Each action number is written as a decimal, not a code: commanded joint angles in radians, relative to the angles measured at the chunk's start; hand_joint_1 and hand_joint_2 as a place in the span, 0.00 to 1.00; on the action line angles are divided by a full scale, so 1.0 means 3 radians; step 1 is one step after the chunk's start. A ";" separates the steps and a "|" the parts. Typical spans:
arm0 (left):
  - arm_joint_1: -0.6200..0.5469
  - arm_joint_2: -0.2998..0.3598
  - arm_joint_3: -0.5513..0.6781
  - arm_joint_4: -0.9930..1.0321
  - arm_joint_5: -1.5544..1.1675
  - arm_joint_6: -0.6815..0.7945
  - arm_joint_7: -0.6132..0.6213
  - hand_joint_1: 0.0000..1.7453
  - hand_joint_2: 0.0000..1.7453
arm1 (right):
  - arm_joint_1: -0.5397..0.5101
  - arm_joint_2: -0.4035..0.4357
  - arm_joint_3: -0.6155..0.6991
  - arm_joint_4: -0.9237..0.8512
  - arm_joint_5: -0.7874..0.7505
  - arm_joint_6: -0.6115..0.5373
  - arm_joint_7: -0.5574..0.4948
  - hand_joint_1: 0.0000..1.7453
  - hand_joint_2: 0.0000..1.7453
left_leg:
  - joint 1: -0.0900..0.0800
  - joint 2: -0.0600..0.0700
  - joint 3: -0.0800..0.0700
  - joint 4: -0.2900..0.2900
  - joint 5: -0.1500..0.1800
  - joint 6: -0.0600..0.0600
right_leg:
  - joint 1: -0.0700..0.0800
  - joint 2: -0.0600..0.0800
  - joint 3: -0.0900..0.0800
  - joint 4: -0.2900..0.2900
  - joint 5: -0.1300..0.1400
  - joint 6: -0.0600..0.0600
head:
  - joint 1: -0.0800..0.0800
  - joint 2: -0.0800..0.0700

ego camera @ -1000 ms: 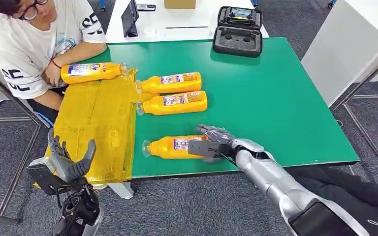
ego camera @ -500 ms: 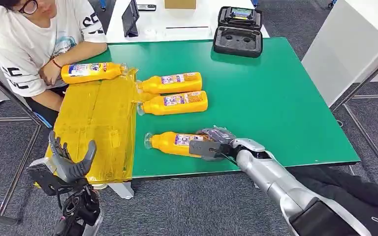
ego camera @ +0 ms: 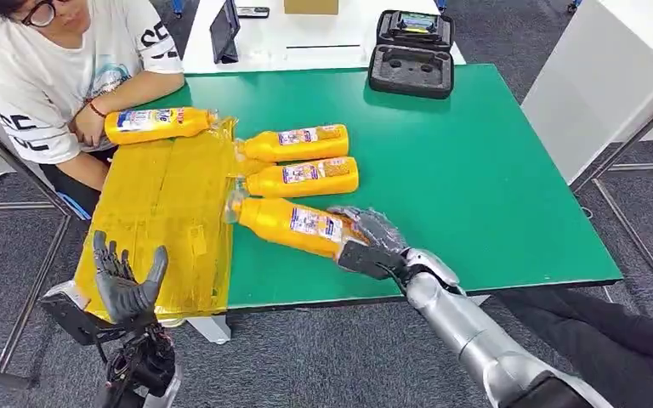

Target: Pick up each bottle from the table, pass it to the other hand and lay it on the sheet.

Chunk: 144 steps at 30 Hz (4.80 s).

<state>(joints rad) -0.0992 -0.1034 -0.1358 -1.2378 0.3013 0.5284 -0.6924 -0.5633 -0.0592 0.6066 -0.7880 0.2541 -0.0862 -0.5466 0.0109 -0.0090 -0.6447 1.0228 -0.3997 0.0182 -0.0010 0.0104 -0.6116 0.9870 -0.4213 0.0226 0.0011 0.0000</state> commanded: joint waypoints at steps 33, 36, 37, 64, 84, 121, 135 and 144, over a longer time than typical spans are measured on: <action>-0.0208 0.0131 -0.1231 -0.0146 0.0116 -0.0495 0.0210 0.00 1.00 | 0.0639 0.0647 -0.0405 -0.0151 -0.0249 0.0027 -0.0505 1.00 1.00 | -0.0001 0.0003 0.0009 -0.0004 -0.0006 -0.0003 | 0.0000 -0.0002 0.0008 -0.0003 -0.0005 -0.0001 | 0.0001 0.0000; -0.0254 0.0103 -0.1319 -0.0084 0.0145 -0.0541 0.0231 0.00 1.00 | 0.0659 0.0706 -0.0382 -0.0116 -0.0240 -0.0006 -0.0505 1.00 1.00 | 0.0000 0.0001 0.0003 -0.0003 -0.0003 -0.0003 | 0.0000 -0.0002 0.0002 -0.0003 -0.0002 -0.0001 | 0.0001 0.0000; -0.0266 0.0104 -0.1356 -0.0065 0.0144 -0.0548 0.0230 0.00 1.00 | 0.0679 0.0714 -0.0399 -0.0137 -0.0244 -0.0016 -0.0505 1.00 1.00 | -0.0001 0.0001 0.0013 -0.0005 -0.0006 -0.0003 | 0.0000 -0.0005 0.0012 -0.0004 -0.0006 -0.0001 | 0.0001 0.0000; -0.0423 0.0077 -0.1704 0.0276 0.0234 -0.1075 0.0446 0.00 1.00 | 0.0768 0.0740 -0.0497 -0.0027 0.0056 0.0213 -0.0451 1.00 1.00 | -0.0002 0.0006 0.0022 -0.0007 -0.0010 -0.0003 | -0.0001 -0.0001 0.0019 -0.0006 -0.0008 0.0000 | 0.0001 0.0000; -0.0354 0.0075 -0.1597 0.0124 0.0313 -0.1193 0.0324 1.00 1.00 | 0.0665 0.0761 -0.0412 0.0129 0.0153 0.0291 -0.0475 1.00 1.00 | 0.0000 0.0005 0.0005 -0.0003 -0.0005 -0.0003 | 0.0000 0.0000 0.0003 -0.0003 -0.0003 0.0000 | 0.0001 0.0000; -0.0479 0.0158 -0.0659 -0.0324 -0.0512 0.0168 -0.0019 1.00 1.00 | 0.0834 0.0627 -0.0418 -0.0713 -0.0220 0.0091 -0.0418 0.00 0.00 | -0.0004 0.0006 0.0042 -0.0011 -0.0017 -0.0004 | -0.0002 -0.0006 0.0038 -0.0008 -0.0016 -0.0001 | 0.0001 0.0000; -0.1339 0.0464 0.0135 0.0923 -0.2815 0.0566 0.0097 1.00 1.00 | 0.0921 0.0531 -0.0327 -0.1734 -0.1027 -0.0175 -0.0421 0.00 1.00 | 0.0001 0.0004 0.0006 -0.0003 0.0000 -0.0005 | 0.0001 -0.0002 0.0003 0.0001 -0.0002 -0.0001 | 0.0001 0.0000; -0.1339 0.0464 0.0135 0.0923 -0.2815 0.0566 0.0097 1.00 1.00 | 0.0921 0.0531 -0.0327 -0.1734 -0.1027 -0.0175 -0.0421 0.00 1.00 | 0.0001 0.0002 0.0006 -0.0003 0.0000 -0.0004 | 0.0000 -0.0003 0.0003 0.0000 -0.0003 -0.0001 | 0.0001 0.0000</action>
<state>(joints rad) -0.4306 0.0221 -0.1263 -1.0868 -0.5386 0.6985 -0.6645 -0.2717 0.1328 0.4749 -1.2860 -0.0462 -0.1358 -0.6775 0.0115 -0.0080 -0.6460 1.0226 -0.3989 0.0171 -0.0010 0.0109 -0.6135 0.9876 -0.4210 0.0224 0.0015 0.0000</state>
